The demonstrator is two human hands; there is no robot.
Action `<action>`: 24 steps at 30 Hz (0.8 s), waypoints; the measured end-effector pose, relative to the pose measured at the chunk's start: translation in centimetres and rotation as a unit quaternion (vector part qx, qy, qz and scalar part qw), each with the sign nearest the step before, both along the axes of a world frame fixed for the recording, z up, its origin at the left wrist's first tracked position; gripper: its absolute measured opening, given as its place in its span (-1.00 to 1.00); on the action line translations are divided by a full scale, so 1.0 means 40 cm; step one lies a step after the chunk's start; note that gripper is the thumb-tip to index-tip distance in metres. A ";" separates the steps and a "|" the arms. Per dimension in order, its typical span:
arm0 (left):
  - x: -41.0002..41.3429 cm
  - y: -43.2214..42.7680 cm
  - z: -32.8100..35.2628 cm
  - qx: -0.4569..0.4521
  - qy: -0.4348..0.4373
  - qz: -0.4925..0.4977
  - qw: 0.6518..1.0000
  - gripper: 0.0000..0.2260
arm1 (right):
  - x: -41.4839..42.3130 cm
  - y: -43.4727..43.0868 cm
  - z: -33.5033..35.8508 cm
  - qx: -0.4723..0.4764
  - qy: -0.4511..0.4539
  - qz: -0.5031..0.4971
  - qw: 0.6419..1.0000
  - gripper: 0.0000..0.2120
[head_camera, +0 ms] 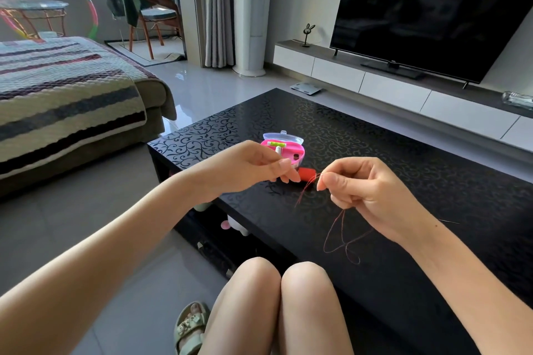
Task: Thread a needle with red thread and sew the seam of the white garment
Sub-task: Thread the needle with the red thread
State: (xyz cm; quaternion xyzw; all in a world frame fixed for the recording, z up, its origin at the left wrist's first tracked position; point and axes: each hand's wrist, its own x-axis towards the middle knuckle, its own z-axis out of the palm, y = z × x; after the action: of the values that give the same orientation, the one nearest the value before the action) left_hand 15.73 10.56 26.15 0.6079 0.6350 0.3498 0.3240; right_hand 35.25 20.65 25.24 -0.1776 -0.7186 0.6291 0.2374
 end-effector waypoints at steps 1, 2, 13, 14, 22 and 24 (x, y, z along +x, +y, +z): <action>0.005 0.001 -0.003 0.000 -0.006 -0.010 1.000 -0.73 | 0.001 0.000 0.003 -0.008 0.001 0.001 1.000 -0.86; 0.010 0.003 -0.006 0.001 -0.015 -0.018 1.000 -0.72 | 0.002 0.001 0.005 -0.013 0.002 0.002 1.000 -0.86; 0.060 0.016 -0.055 0.004 -0.149 -0.072 0.986 -0.79 | 0.021 0.015 0.026 -0.033 0.008 0.006 0.999 -0.85; 0.067 0.017 -0.057 0.003 -0.163 -0.072 0.984 -0.81 | 0.022 0.015 0.028 -0.033 0.009 0.008 0.999 -0.86; 0.064 0.041 -0.087 0.021 -0.302 -0.037 0.953 -0.69 | 0.031 0.026 0.032 -0.037 0.003 -0.015 0.999 -0.84; 0.062 0.043 -0.094 0.019 -0.331 -0.023 0.943 -0.70 | 0.028 0.029 0.023 -0.038 -0.009 -0.022 0.999 -0.86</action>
State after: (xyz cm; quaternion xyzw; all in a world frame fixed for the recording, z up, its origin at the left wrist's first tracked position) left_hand 18.19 12.27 22.38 0.4781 0.4709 0.5363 0.5120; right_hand 36.38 21.81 26.14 -0.2078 -0.6924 0.6487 0.2379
